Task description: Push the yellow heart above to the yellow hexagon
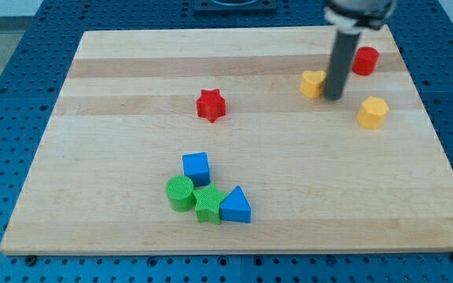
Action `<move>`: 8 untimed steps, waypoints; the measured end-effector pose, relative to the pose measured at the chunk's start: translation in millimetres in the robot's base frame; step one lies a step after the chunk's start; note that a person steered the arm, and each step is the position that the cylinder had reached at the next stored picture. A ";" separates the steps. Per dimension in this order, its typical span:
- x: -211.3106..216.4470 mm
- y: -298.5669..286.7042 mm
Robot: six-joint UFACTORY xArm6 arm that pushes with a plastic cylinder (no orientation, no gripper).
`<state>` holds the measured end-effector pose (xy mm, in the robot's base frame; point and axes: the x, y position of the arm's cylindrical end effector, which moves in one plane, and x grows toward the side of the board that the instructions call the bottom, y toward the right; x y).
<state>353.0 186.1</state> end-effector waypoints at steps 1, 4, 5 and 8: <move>-19.7 38.7; 61.1 0.2; 61.2 -9.8; 90.8 -107.3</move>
<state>443.8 78.9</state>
